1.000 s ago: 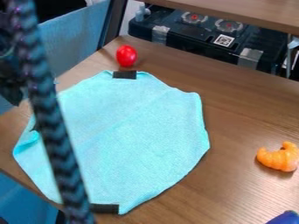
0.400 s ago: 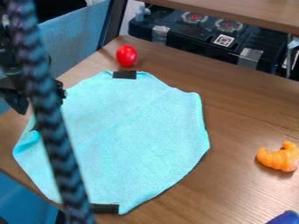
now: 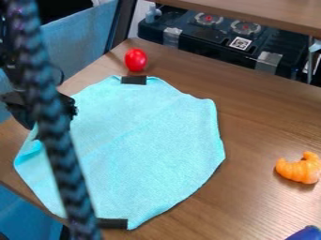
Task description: Fold the cloth from bottom left to top right
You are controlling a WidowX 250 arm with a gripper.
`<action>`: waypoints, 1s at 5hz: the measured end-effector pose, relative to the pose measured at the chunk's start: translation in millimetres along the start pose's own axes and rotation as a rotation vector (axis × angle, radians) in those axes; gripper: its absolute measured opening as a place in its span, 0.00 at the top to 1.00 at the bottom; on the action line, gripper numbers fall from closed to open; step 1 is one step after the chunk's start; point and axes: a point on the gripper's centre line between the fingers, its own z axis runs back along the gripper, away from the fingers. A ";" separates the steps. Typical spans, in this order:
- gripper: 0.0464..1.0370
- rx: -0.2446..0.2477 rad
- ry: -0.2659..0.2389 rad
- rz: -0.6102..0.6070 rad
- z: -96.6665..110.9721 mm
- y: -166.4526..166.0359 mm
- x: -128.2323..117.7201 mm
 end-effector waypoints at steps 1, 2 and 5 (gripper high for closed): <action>0.04 0.020 -0.004 0.003 -4.7 -1.0 0.4; 0.04 0.053 -0.014 0.012 -5.3 0.5 1.7; 0.20 0.032 0.021 0.036 -2.0 -2.4 4.3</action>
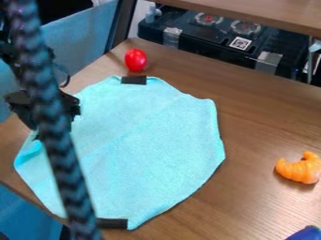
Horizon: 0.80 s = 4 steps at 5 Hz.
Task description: Fold the cloth from bottom left to top right
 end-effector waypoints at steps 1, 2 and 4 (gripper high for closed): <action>0.26 0.004 0.008 0.015 0.5 4.8 0.4; 0.26 0.011 0.013 0.018 -1.9 6.6 -0.6; 0.27 0.037 0.000 -0.001 -7.9 9.7 -3.1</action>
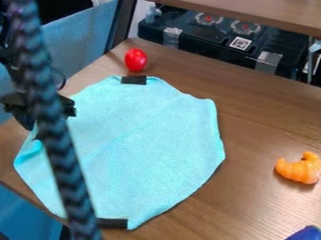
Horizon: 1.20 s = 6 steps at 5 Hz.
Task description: Fold the cloth from bottom left to top right
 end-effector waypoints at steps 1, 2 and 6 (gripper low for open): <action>0.36 0.015 0.001 -0.001 -5.8 1.4 -1.2; 0.54 0.026 0.009 0.011 -9.2 2.0 -1.3; 0.98 -0.146 0.131 0.047 50.6 -34.4 29.5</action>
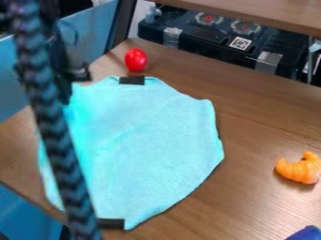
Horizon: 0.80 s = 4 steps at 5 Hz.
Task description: Fold the cloth from bottom left to top right
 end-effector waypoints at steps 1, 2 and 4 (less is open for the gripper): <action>0.98 -0.013 0.001 -0.002 10.7 -28.2 5.9; 0.98 0.019 0.026 -0.002 6.5 -60.0 5.5; 0.98 0.071 0.051 -0.049 6.9 -125.3 -3.0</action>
